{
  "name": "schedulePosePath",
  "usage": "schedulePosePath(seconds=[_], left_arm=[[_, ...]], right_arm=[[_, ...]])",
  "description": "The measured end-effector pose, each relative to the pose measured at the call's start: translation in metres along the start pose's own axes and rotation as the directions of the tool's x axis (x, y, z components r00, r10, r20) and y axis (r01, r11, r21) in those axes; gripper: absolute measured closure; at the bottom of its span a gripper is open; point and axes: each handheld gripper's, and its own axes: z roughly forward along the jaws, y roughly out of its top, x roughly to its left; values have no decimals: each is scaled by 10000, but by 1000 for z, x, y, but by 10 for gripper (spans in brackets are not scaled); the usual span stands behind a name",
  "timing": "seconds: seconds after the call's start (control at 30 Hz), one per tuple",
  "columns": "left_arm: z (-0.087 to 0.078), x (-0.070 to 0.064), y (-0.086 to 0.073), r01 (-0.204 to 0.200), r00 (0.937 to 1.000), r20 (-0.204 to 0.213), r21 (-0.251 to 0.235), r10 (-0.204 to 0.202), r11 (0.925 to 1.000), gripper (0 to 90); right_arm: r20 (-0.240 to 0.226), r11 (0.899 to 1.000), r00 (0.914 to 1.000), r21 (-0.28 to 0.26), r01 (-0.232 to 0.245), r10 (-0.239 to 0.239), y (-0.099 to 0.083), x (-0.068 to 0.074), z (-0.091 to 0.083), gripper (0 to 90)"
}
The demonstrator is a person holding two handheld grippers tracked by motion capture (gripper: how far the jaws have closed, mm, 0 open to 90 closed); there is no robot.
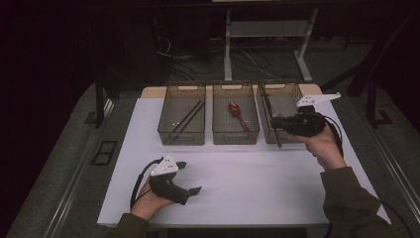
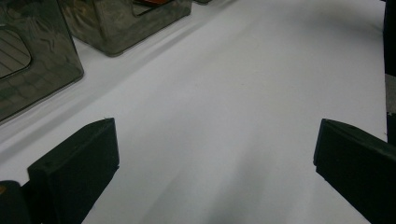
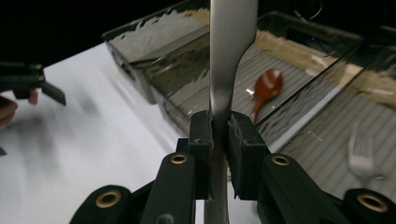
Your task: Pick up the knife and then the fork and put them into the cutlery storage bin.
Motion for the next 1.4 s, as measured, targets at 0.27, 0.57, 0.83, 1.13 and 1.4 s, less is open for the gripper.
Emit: schedulePosePath(seconds=[0.27, 0.57, 0.83, 1.13, 1.4], left_arm=[[0, 0, 0, 0, 10000, 12, 0, 0, 10000, 0], [0, 0, 0, -5, 10000, 30, 16, 5, 10000, 0], [0, 0, 0, -43, 10000, 39, 37, 42, 10000, 0], [0, 0, 0, -72, 9999, 84, 86, 72, 9999, 0], [0, 0, 0, -68, 9999, 108, 120, 67, 9999, 0]], right_arm=[[944, 9984, 9950, -484, -285, 329, 17, -22, -14, 793], [1993, 9966, 9787, -750, -341, 485, 29, -53, -20, 792], [2882, 9969, 9543, -204, -762, 789, 19, -75, -13, 793], [3260, 9900, 9389, 476, -1328, 1103, 0, -90, 0, 792], [3473, 9739, 9303, 1421, -1768, 1182, -19, -102, 9, 792]])
